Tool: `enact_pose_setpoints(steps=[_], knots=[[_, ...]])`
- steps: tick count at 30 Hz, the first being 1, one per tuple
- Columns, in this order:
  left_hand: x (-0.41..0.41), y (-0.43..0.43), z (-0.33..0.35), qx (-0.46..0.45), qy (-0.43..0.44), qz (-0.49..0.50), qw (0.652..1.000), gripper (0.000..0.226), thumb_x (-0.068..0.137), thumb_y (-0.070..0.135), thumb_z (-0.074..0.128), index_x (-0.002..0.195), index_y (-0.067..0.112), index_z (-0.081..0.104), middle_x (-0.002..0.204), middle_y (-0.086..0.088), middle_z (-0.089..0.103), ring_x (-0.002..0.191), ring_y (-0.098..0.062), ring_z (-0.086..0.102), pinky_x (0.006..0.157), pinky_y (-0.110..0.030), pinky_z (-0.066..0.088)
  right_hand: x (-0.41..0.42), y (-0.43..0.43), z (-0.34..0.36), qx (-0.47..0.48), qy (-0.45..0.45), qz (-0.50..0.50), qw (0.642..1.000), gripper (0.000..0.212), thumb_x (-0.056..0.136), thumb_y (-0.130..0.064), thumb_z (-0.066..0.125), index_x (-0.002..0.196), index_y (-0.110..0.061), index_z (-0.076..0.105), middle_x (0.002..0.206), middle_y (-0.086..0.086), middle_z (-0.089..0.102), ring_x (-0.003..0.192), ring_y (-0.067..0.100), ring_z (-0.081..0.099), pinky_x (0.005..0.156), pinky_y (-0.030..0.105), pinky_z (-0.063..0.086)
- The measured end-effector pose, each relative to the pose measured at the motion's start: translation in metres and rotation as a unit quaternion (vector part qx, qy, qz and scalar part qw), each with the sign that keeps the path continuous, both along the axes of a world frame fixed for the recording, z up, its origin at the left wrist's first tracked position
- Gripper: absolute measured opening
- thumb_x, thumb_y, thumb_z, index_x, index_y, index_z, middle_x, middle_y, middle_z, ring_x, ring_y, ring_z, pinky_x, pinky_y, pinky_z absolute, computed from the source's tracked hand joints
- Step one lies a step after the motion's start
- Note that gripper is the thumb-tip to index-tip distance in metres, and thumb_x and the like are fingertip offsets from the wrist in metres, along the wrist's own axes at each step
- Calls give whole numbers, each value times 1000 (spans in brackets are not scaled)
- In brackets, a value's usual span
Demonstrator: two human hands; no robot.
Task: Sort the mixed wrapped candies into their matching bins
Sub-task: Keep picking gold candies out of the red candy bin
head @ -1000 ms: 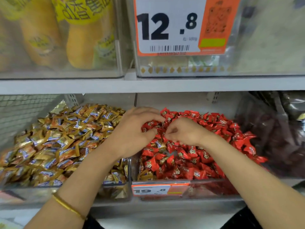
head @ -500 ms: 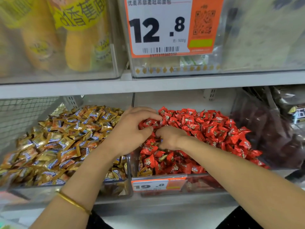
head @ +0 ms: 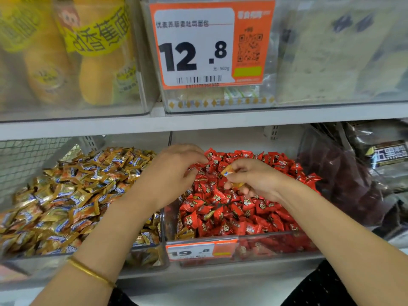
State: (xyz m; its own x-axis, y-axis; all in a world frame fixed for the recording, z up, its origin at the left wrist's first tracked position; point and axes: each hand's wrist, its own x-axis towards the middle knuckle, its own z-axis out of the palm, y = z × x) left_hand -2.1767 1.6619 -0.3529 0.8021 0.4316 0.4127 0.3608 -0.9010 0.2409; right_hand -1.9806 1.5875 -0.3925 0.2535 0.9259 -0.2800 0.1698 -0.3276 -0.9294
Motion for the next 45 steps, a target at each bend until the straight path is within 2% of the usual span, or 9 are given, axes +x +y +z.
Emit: enact_pose_setpoints(steps=[6,10,13,17,20,26,34,41,45], knots=[[53,11,-1,1,424,77,902,39,95,8,47,134,9,48,135,-10,50,118,-25,52,98,-37,45,-2,-8,2,-12,287,-78,955,12,94,-12,53,104,-11,58,65,8,59,41,10,49,35,15,38],[76,11,-13,-108,556,111,817,53,101,20,38,149,15,19,154,-11,21,125,-29,48,97,-33,47,2,-12,3,12,317,-112,942,8,95,-17,52,98,-10,55,66,8,58,39,9,48,33,14,35],[81,8,-19,-265,527,118,799,56,100,19,39,150,24,15,157,-8,9,133,-35,38,97,-42,49,10,-17,4,35,321,-143,936,9,95,-16,52,97,-9,58,63,7,58,39,9,47,33,14,35],[91,4,-22,-418,340,53,841,59,96,-1,41,147,24,26,145,-9,36,116,-25,49,74,-22,50,18,-25,9,63,334,-168,925,10,95,-15,52,93,-8,60,61,6,57,38,9,45,32,14,33],[96,6,-18,-489,206,38,847,64,92,-10,43,143,26,33,141,-10,42,118,-19,50,87,-21,51,24,-32,11,71,325,-184,925,10,94,-16,52,88,-10,57,61,6,56,38,9,45,31,15,32],[83,22,-22,-347,240,124,898,28,91,3,55,117,13,57,125,-13,55,101,-20,60,84,-29,55,30,-37,6,33,243,-199,949,24,85,-35,65,76,-17,52,55,1,52,40,10,41,31,16,28],[87,11,-37,-313,413,27,854,81,83,10,68,148,27,22,154,-5,20,134,-27,36,100,-35,45,10,-31,7,56,-13,-87,995,24,89,-2,49,91,-15,70,78,6,66,41,9,42,37,20,28],[88,10,-56,-162,348,31,923,67,77,13,74,134,15,38,131,-7,51,117,-25,50,95,-31,43,0,-22,-2,19,-188,71,979,20,87,-4,58,93,-15,74,82,3,69,58,3,52,51,15,40],[88,15,-47,-190,304,67,931,60,82,4,67,136,14,40,124,-11,54,111,-27,54,80,-27,42,0,-16,-17,-17,-307,163,937,22,87,-20,66,109,-17,70,118,-3,64,109,9,56,92,20,42]])
